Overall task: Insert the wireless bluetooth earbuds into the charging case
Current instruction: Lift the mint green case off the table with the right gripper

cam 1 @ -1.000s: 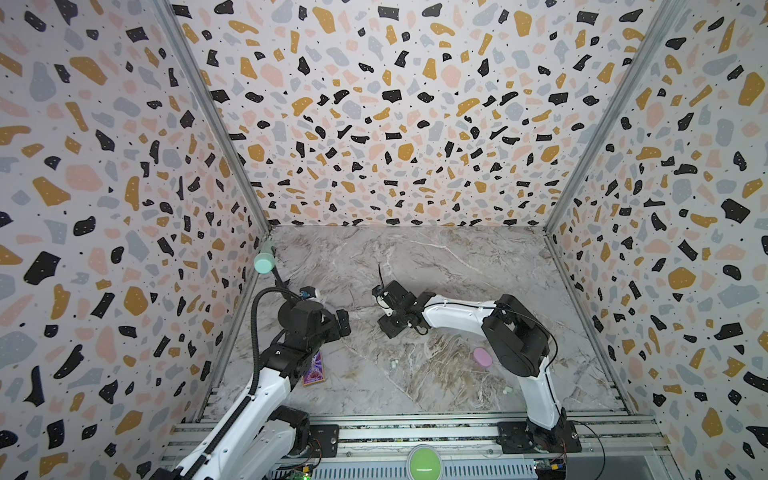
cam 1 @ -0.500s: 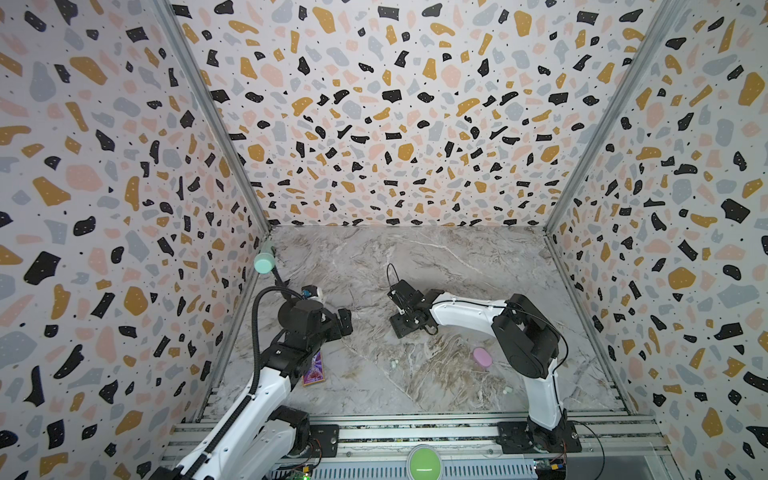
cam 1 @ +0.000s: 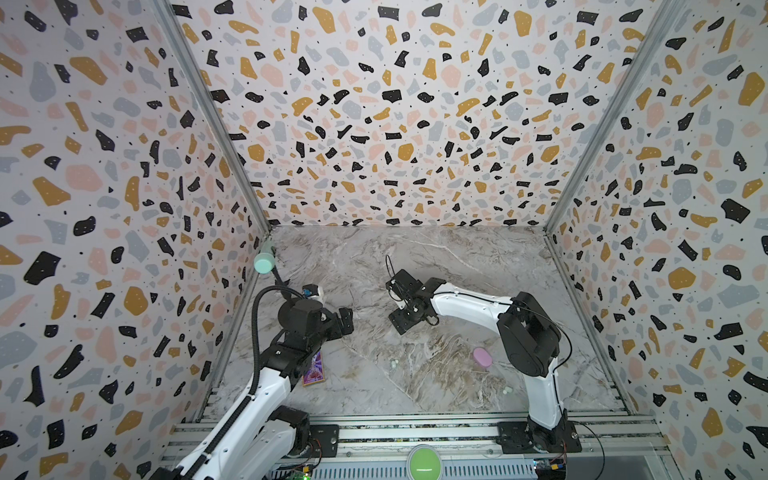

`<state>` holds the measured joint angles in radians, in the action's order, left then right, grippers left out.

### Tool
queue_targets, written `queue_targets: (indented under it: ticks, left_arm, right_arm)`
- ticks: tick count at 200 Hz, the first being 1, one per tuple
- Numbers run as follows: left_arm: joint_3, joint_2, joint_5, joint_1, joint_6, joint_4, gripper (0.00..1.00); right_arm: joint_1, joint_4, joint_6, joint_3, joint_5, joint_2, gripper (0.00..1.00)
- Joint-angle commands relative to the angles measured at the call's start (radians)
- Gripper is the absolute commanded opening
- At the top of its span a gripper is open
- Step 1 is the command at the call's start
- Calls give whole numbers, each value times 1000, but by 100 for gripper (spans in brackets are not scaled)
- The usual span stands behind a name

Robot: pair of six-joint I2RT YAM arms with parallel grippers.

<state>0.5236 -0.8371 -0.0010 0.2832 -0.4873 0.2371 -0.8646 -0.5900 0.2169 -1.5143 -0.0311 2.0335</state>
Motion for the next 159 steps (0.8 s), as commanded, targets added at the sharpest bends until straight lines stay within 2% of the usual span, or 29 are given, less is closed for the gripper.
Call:
queue_targets:
  ticks: [1, 42, 159]
  left_arm:
    - [-11, 8, 16, -1, 16, -33, 100]
    - [-12, 7, 17, -2, 18, -33, 100]
    - [-11, 10, 22, -2, 26, -30, 100]
  right_arm:
    - [3, -52, -34, -32, 25, 9, 79]
    - [3, -47, -39, -43, 34, 31, 79]
    - [3, -26, -22, -60, 15, 36, 66]
